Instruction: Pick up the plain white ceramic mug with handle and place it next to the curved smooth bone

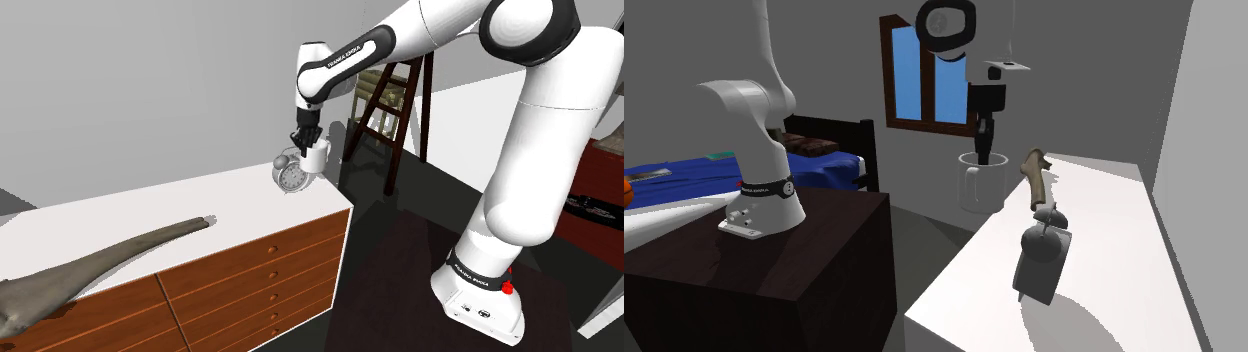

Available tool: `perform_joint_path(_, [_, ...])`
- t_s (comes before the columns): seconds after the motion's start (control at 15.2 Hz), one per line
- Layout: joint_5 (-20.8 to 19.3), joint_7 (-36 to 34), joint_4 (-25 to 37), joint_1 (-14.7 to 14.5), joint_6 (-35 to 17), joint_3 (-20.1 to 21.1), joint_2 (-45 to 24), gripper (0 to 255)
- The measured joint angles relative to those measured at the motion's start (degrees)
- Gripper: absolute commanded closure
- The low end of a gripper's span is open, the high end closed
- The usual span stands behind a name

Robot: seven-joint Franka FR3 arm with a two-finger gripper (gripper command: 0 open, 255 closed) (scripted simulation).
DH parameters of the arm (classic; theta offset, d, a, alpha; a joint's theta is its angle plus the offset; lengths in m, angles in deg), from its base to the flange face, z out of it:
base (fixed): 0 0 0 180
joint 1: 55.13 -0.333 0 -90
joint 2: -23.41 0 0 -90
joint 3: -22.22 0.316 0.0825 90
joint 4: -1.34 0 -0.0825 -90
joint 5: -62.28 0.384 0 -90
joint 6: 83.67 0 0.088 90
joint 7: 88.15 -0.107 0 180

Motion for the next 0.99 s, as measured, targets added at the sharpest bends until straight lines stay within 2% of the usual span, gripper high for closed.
perform_joint_path(0.33, [-0.40,-4.63,4.90,-2.65,1.35,1.83,-3.60,255])
perform_joint_path(0.86, [-1.71,-13.86,17.44,-8.47,5.50,4.77,-12.06,255])
perform_joint_path(0.99, [-2.11,-16.03,22.46,-10.02,7.35,5.33,-15.26,255])
